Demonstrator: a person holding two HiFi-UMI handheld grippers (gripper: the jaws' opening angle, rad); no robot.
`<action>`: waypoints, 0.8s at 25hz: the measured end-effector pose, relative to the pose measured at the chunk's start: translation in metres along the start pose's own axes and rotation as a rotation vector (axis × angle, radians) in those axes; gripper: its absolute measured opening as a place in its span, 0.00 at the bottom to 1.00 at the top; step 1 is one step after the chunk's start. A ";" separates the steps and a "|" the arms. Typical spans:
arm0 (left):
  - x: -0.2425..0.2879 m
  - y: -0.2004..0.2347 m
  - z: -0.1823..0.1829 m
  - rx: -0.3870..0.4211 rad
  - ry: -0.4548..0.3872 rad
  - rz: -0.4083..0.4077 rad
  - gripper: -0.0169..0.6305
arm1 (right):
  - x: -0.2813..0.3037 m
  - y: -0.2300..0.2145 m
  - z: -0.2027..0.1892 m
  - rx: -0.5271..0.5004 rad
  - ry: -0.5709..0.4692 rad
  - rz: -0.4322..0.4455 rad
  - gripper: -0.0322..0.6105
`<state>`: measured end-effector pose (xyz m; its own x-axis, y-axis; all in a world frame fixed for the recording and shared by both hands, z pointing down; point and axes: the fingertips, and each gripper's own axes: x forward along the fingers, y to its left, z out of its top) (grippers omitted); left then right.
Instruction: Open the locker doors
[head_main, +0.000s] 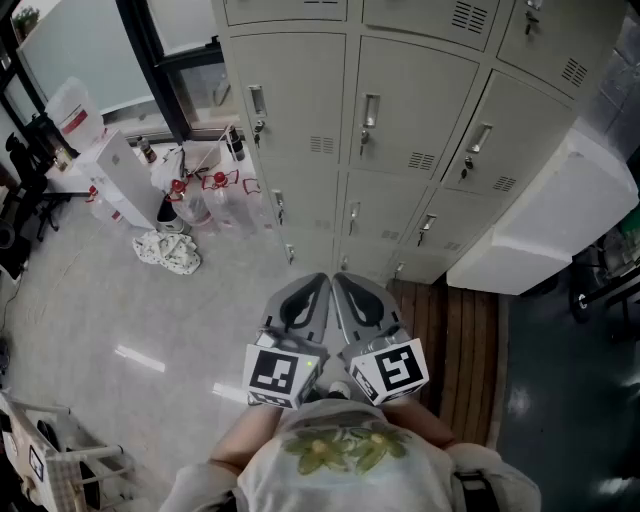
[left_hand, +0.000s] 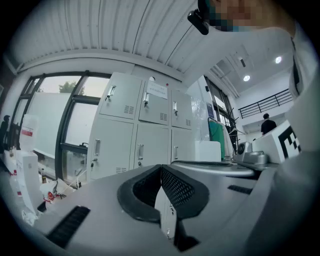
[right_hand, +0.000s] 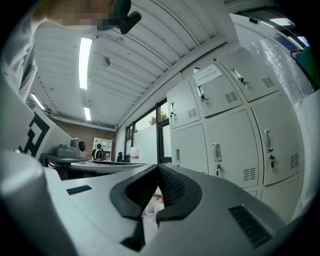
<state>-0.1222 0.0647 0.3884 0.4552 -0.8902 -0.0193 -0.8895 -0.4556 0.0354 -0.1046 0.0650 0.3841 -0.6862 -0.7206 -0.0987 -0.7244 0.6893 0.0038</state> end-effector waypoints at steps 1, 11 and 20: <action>-0.001 0.000 0.000 -0.004 -0.002 0.003 0.07 | 0.000 0.001 0.000 0.001 0.001 0.005 0.10; -0.014 0.017 -0.011 -0.022 -0.003 0.064 0.07 | 0.010 0.017 -0.015 0.021 0.000 0.062 0.10; 0.004 0.079 -0.024 -0.058 0.002 0.085 0.07 | 0.069 0.023 -0.031 0.013 0.022 0.084 0.10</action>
<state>-0.1900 0.0246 0.4146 0.3780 -0.9257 -0.0121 -0.9212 -0.3774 0.0945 -0.1705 0.0285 0.4082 -0.7461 -0.6613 -0.0771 -0.6632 0.7485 -0.0022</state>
